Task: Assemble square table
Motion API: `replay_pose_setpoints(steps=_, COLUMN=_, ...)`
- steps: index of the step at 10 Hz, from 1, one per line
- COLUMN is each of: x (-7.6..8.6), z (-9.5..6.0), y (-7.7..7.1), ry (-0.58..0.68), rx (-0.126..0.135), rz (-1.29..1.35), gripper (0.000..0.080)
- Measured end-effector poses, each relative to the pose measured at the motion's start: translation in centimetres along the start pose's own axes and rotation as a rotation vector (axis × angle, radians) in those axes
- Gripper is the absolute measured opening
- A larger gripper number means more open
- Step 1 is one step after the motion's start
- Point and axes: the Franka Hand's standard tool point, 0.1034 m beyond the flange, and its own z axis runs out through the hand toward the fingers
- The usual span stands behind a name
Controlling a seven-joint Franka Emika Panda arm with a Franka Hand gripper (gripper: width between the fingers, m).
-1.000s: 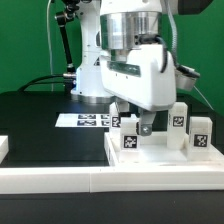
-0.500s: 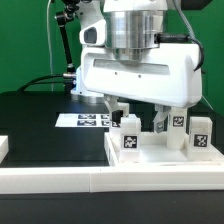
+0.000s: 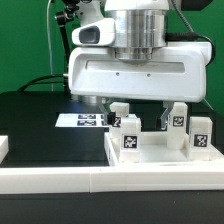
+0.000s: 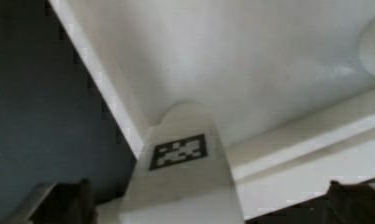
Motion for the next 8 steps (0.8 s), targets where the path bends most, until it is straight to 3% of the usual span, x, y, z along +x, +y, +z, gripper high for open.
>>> replay_pose_setpoints(steps=6, x=0.15, z=0.05, y=0.66, ry=-0.002, rx=-0.013, rz=-0.365, gripper=0.0649)
replay_pose_setpoints(steps=8, x=0.16, z=0.06, y=0.68, ry=-0.002, rx=-0.013, rz=-0.363, gripper=0.0398)
